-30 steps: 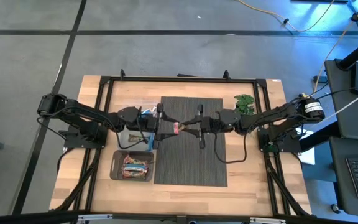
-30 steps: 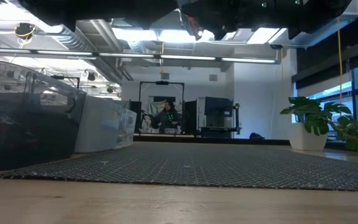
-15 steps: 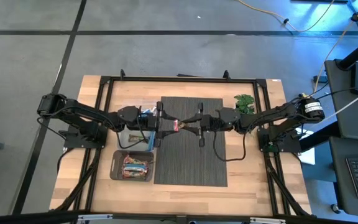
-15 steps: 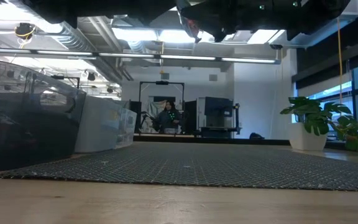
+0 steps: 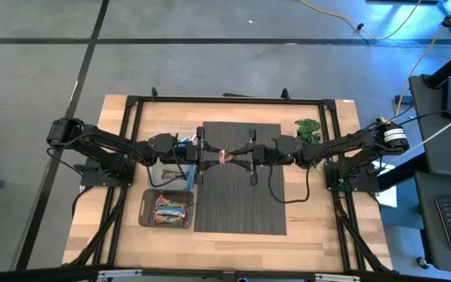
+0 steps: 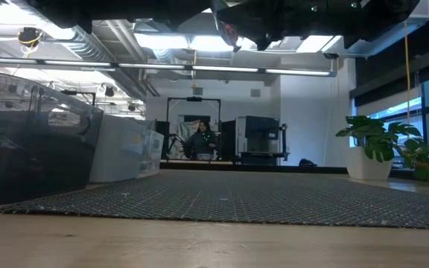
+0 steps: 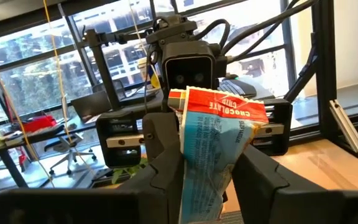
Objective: Pick and place Granola Bars by type
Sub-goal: Put the red granola bar into the black bin
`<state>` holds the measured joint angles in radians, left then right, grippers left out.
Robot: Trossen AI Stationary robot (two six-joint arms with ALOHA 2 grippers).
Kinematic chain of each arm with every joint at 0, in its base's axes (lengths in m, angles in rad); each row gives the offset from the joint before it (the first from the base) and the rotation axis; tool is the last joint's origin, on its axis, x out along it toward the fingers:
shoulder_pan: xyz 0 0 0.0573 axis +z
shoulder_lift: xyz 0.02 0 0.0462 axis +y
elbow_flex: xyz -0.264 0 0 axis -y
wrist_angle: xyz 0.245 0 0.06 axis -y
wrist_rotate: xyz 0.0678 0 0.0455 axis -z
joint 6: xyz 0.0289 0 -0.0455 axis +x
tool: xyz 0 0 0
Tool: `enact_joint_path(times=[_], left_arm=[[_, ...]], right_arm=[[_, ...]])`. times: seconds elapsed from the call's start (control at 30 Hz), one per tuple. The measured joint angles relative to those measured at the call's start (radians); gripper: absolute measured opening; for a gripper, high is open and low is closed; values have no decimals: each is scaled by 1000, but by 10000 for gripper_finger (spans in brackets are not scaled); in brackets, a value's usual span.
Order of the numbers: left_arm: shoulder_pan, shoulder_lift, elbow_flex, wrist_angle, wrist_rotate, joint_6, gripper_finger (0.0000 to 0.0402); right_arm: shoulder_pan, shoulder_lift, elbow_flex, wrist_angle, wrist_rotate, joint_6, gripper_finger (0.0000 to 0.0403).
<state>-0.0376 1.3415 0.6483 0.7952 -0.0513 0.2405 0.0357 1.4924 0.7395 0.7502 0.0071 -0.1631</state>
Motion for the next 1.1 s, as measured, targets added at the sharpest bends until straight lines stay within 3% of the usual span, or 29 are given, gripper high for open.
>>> enact_joint_path(times=[0.2, 0.33, 0.73, 0.83, 0.93, 1.1], left_arm=[[0, 0, 0, -4, 0, -1, 102], [-1, 0, 0, -7, 8, -16, 100], [1, -2, 0, -47, -53, -36, 99], [1, -6, 0, -54, -60, -36, 99], [1, -6, 0, -67, -61, -63, 99], [0, -28, 2, -173, -56, -111, 99]], right_arm=[[0, 0, 0, -8, -8, -2, 98], [-2, 0, 0, -17, -76, 2, 112], [-25, -1, 1, -122, -83, 28, 261], [-36, -10, 0, -179, -24, 28, 295], [-49, -29, 0, -259, 67, 32, 316], [-69, -47, -1, -459, 86, 34, 324]])
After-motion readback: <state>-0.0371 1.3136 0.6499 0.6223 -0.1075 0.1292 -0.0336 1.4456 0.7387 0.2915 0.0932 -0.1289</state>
